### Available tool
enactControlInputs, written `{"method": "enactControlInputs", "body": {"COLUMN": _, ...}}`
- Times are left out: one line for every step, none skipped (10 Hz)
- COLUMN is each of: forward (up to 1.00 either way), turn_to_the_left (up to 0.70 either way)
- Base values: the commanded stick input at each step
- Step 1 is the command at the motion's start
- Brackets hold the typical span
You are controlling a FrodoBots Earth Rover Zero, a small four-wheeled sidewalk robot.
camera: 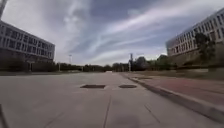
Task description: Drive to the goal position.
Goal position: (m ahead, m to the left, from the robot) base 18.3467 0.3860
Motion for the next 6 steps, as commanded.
{"method": "enactControlInputs", "body": {"forward": 0.85, "turn_to_the_left": 0.00}}
{"method": "enactControlInputs", "body": {"forward": 0.85, "turn_to_the_left": 0.00}}
{"method": "enactControlInputs", "body": {"forward": 0.85, "turn_to_the_left": 0.00}}
{"method": "enactControlInputs", "body": {"forward": 0.85, "turn_to_the_left": 0.00}}
{"method": "enactControlInputs", "body": {"forward": 0.85, "turn_to_the_left": 0.00}}
{"method": "enactControlInputs", "body": {"forward": 0.85, "turn_to_the_left": 0.00}}
